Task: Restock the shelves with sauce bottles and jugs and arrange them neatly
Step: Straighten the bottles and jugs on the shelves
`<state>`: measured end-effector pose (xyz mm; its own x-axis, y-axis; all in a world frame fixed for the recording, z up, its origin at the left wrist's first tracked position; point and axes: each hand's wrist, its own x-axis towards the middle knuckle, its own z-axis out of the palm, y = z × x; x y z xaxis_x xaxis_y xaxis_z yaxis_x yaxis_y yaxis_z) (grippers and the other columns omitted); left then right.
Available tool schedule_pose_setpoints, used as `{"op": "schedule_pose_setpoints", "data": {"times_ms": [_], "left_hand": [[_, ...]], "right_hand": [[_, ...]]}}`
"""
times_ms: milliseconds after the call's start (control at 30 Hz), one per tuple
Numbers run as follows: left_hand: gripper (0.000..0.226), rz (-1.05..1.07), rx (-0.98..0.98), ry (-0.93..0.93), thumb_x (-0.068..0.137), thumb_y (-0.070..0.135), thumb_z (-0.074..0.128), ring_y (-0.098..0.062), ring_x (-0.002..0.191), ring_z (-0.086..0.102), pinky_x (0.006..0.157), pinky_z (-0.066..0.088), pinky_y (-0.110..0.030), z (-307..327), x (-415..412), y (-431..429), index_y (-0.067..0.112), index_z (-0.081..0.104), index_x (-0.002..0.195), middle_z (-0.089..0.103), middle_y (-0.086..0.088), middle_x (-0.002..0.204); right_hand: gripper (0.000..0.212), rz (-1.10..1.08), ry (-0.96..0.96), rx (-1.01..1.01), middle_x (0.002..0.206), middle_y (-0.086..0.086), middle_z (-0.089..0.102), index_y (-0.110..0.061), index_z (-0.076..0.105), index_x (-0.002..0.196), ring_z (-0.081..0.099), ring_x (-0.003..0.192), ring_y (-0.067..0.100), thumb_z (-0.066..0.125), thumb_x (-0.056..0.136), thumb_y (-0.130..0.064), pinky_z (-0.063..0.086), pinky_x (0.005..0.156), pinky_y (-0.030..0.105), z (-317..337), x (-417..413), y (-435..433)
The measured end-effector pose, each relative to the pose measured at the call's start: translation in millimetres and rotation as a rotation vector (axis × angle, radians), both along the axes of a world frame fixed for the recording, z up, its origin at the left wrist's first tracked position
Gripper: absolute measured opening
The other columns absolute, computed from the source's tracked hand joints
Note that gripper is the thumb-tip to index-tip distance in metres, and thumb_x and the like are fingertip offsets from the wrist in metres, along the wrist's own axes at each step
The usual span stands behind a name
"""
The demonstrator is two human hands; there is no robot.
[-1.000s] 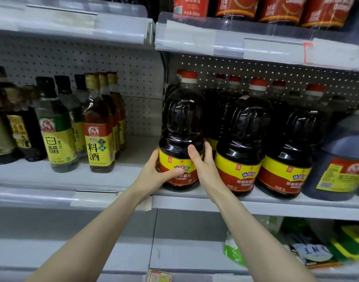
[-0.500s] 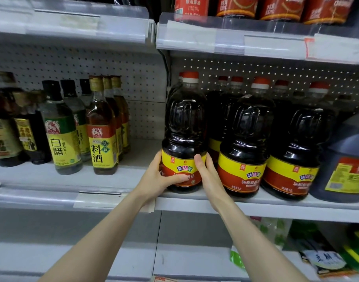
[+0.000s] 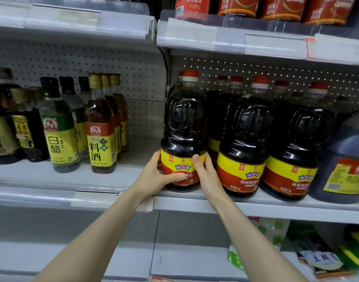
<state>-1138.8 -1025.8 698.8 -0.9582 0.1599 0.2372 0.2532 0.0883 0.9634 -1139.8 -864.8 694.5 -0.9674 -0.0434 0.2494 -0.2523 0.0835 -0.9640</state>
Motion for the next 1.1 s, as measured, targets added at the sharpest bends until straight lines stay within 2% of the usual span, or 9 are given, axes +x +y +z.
{"op": "schedule_pose_setpoints", "data": {"times_ms": [133, 267, 433, 533, 667, 800, 967, 1100], "left_hand": [[0.073, 0.008, -0.010, -0.026, 0.068, 0.019, 0.084, -0.005, 0.104, 0.060, 0.074, 0.052, -0.015, -2.2, -1.0, -2.2, 0.026, 0.044, 0.129, 0.061, 0.011, 0.114], [0.071, 0.014, -0.017, -0.022, 0.069, 0.017, 0.084, -0.002, 0.101, 0.059, 0.069, 0.050, -0.009, -0.9, 0.2, -1.6, 0.027, 0.044, 0.127, 0.061, 0.010, 0.113], [0.070, 0.033, -0.004, -0.029, 0.069, 0.015, 0.083, -0.004, 0.101, 0.059, 0.068, 0.051, -0.012, -0.5, 3.0, 0.0, 0.024, 0.044, 0.126, 0.059, 0.012, 0.110], [0.069, 0.033, -0.004, -0.025, 0.070, 0.014, 0.083, -0.004, 0.100, 0.059, 0.069, 0.051, -0.012, 1.3, 2.9, 0.9, 0.023, 0.043, 0.125, 0.058, 0.012, 0.109], [0.071, 0.022, -0.013, -0.034, 0.070, 0.016, 0.083, -0.004, 0.102, 0.057, 0.070, 0.051, -0.013, 0.7, 3.7, 0.0, 0.025, 0.040, 0.126, 0.056, 0.014, 0.111], [0.070, 0.011, 0.002, -0.038, 0.071, 0.015, 0.082, -0.004, 0.101, 0.057, 0.064, 0.050, -0.009, 0.6, 3.7, 0.2, 0.024, 0.041, 0.127, 0.058, 0.011, 0.112], [0.071, 0.012, 0.003, -0.034, 0.070, 0.016, 0.083, -0.004, 0.103, 0.057, 0.065, 0.050, -0.009, -2.2, 2.3, -0.9, 0.025, 0.042, 0.127, 0.059, 0.010, 0.113], [0.073, 0.005, -0.004, -0.026, 0.068, 0.020, 0.084, -0.005, 0.107, 0.057, 0.071, 0.050, -0.012, -3.9, -0.1, -3.4, 0.026, 0.042, 0.129, 0.060, 0.008, 0.118]], "right_hand": [[0.076, 0.008, -0.003, 0.011, 0.136, -0.016, 0.047, -0.036, 0.027, 0.148, 0.046, 0.126, 0.007, 0.045, 0.079, -0.063, 0.040, 0.097, 0.022, 1.5, -0.3, -0.1], [0.072, 0.015, 0.002, 0.025, 0.132, -0.019, 0.047, -0.038, 0.028, 0.146, 0.048, 0.114, -0.005, 0.044, 0.080, -0.062, 0.043, 0.087, 0.015, 1.1, -1.7, 1.5], [0.077, 0.034, -0.015, 0.035, 0.135, -0.017, 0.045, -0.038, 0.025, 0.148, 0.046, 0.123, 0.005, 0.044, 0.078, -0.066, 0.040, 0.099, 0.024, 0.6, -4.2, 3.5], [0.076, 0.027, -0.012, 0.027, 0.132, -0.018, 0.047, -0.039, 0.027, 0.147, 0.048, 0.120, 0.004, 0.044, 0.078, -0.065, 0.040, 0.095, 0.022, 1.1, -4.0, 4.0], [0.080, 0.003, -0.002, 0.003, 0.141, -0.013, 0.047, -0.034, 0.030, 0.148, 0.048, 0.124, 0.005, 0.045, 0.078, -0.067, 0.042, 0.093, 0.019, -2.4, -2.1, 2.0], [0.082, -0.025, 0.004, -0.001, 0.143, -0.013, 0.045, -0.037, 0.029, 0.148, 0.045, 0.128, 0.007, 0.046, 0.076, -0.071, 0.042, 0.102, 0.029, -5.7, -0.9, 1.3], [0.075, 0.015, 0.014, -0.020, 0.134, -0.017, 0.050, -0.036, 0.032, 0.147, 0.049, 0.113, -0.007, 0.046, 0.079, -0.065, 0.043, 0.085, 0.015, -2.6, 1.0, 3.2], [0.072, 0.029, 0.008, -0.013, 0.134, -0.018, 0.051, -0.038, 0.034, 0.145, 0.050, 0.116, -0.004, 0.047, 0.079, -0.065, 0.044, 0.087, 0.018, -3.4, -1.6, 3.7]]}}
